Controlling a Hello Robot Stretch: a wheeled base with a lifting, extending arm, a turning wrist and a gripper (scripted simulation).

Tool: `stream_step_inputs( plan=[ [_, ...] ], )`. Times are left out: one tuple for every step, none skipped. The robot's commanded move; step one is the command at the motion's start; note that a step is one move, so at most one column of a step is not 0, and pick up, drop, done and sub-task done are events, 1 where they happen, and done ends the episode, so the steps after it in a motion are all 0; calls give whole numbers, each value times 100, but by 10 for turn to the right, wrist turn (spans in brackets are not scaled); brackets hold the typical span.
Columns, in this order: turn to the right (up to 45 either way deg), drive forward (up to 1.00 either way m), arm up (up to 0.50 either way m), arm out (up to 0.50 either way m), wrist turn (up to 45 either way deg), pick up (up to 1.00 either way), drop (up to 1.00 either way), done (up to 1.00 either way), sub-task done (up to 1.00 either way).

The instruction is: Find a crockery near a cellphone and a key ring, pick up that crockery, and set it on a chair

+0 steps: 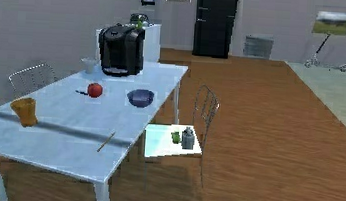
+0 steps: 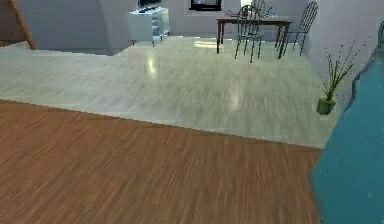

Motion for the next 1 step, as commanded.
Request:
stream_step_inputs(
  plan=[
    [450,0,0,0,0,0,0,0,0]
  ],
)
